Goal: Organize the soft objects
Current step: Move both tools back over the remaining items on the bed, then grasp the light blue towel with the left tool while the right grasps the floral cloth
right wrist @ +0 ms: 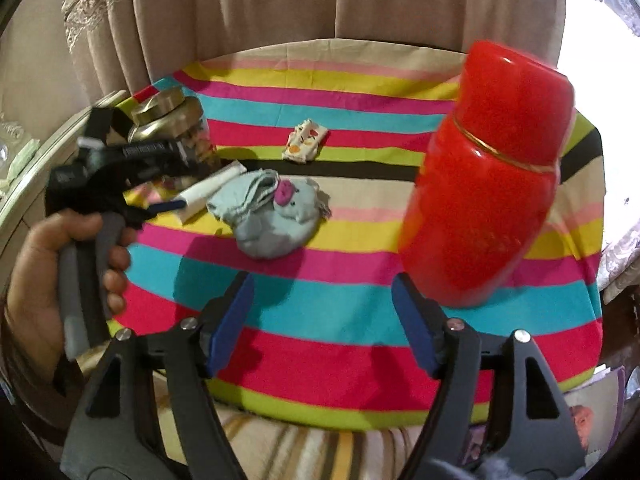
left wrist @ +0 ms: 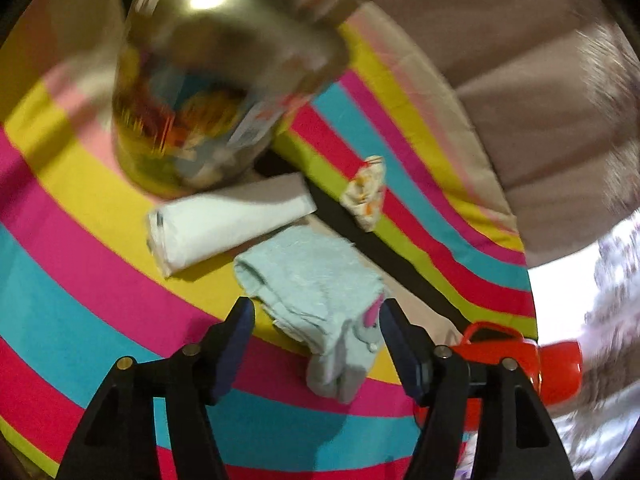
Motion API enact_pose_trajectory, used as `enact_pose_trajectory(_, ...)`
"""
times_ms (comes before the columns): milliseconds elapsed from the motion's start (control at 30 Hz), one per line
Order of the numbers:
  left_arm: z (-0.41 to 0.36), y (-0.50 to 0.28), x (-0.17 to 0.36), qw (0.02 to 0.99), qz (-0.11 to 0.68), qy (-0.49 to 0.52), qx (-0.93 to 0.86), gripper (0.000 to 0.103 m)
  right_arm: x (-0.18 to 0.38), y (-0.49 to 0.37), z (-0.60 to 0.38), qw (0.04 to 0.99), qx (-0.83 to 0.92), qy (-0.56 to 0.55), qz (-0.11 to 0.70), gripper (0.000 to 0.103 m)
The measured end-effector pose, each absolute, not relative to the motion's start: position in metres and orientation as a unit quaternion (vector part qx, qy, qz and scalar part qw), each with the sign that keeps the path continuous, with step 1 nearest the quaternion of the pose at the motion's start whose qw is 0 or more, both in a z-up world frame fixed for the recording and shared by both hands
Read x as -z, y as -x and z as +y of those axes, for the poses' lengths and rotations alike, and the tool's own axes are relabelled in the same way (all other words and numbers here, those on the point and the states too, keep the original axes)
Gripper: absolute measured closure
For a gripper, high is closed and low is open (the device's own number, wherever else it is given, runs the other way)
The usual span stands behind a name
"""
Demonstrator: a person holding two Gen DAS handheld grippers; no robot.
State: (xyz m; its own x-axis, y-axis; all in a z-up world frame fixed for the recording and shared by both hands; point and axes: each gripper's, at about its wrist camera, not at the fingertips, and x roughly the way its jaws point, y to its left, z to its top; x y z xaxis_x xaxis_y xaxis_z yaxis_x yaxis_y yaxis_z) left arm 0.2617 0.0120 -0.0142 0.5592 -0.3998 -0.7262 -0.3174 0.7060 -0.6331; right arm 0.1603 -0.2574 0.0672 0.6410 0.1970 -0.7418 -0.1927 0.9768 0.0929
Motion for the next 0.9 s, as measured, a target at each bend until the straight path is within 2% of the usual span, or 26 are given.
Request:
enact_pose_trajectory(267,0.004,-0.278,0.043,0.772,0.483,0.412,0.015,0.037,-0.083,-0.215,-0.235,0.916,-0.099,-0.012,0.39,0.02)
enact_pose_trajectory(367,-0.004,-0.286,0.051,0.766,0.486,0.42,0.024,0.033,-0.088,-0.244,-0.228,0.917,-0.096,-0.026,0.387,0.019)
enact_pose_trajectory(567,-0.015,-0.294,0.048,0.798,0.478,0.366,0.027,0.034,-0.079,-0.311,-0.223,0.911,-0.07,-0.047,0.403,0.015)
enact_pose_trajectory(600,-0.016,-0.295,0.048,0.803,0.476,0.358,0.026,0.037,-0.074,-0.322,-0.222,0.909,-0.068,-0.051,0.407,0.015)
enact_pose_trajectory(667,-0.018,-0.295,0.049,0.811,0.474,0.342,0.024,0.054,-0.062,-0.345,-0.219,0.903,-0.064,-0.06,0.42,0.015)
enact_pose_trajectory(767,-0.015,-0.295,0.052,0.816,0.47,0.336,0.035,0.068,-0.041,-0.374,-0.214,0.894,-0.072,-0.071,0.437,0.015)
enact_pose_trajectory(900,-0.017,-0.293,0.045,0.834,0.448,0.318,0.049,0.079,-0.014,-0.402,-0.212,0.884,-0.074,-0.083,0.454,0.015)
